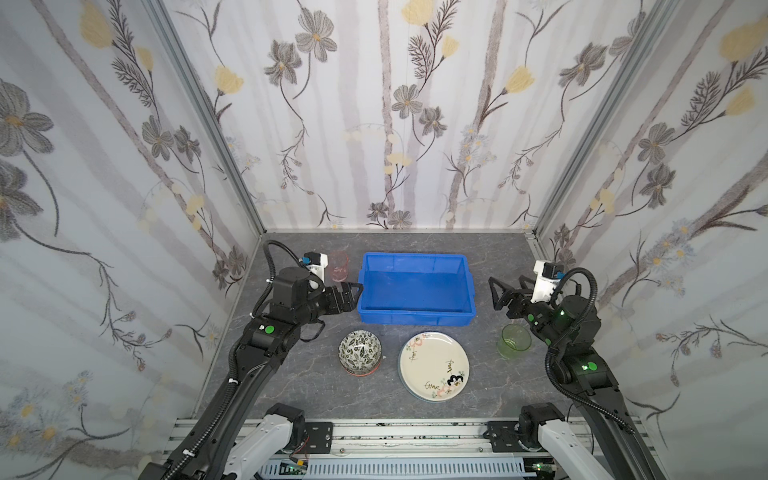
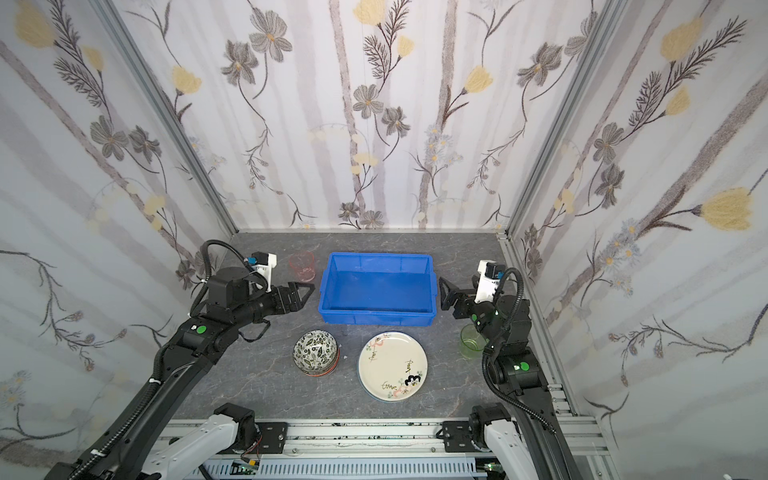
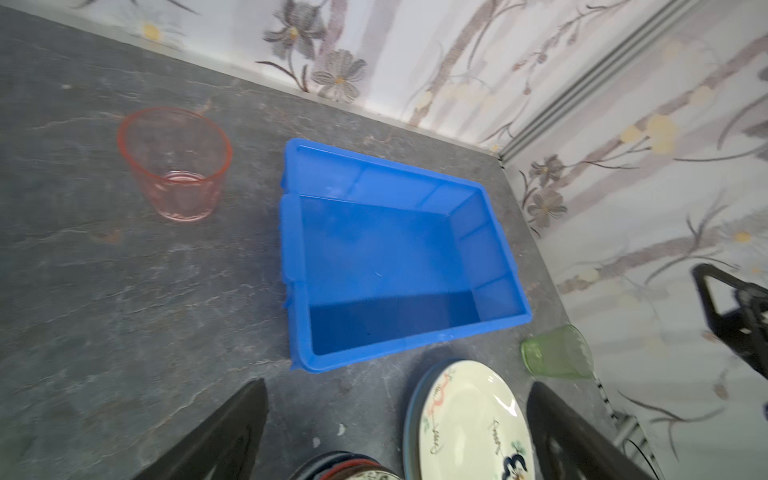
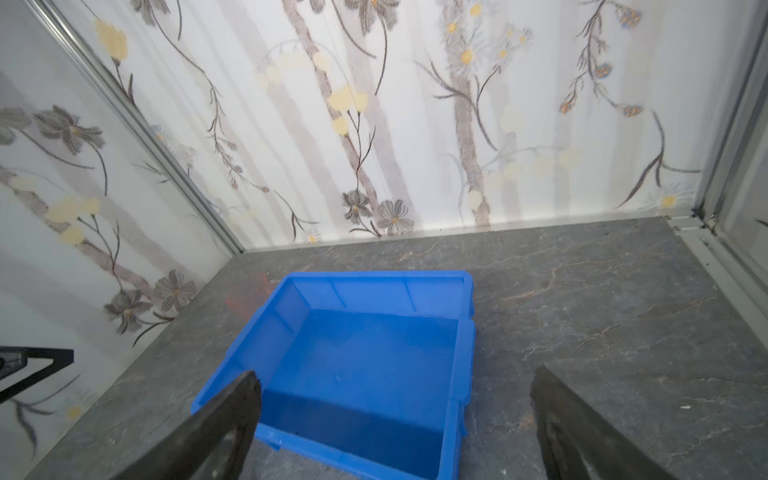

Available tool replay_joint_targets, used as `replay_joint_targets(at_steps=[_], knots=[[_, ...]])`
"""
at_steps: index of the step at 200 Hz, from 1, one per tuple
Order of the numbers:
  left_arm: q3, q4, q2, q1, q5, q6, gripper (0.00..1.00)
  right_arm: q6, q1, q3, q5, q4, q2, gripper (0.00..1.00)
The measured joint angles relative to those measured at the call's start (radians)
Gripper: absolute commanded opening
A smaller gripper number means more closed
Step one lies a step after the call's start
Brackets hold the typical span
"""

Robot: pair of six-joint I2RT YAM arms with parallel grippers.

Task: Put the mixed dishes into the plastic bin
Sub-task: 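Move the left gripper to the cream plate stack while the right approaches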

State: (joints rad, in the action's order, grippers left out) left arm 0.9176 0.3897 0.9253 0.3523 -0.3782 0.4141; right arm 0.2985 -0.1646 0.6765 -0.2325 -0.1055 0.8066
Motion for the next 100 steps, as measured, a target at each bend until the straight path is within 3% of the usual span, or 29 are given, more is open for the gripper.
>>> replay_joint_targets(at_steps=[51, 100], knots=[[0.002, 0.043, 0.000, 0.267, 0.079, 0.135, 1.00, 0.012, -0.020, 0.000, -0.121, -0.131, -0.026, 1.00], [-0.002, 0.049, 0.033, 0.368, 0.207, 0.268, 1.00, 0.026, -0.064, -0.005, -0.127, -0.220, -0.013, 0.99]])
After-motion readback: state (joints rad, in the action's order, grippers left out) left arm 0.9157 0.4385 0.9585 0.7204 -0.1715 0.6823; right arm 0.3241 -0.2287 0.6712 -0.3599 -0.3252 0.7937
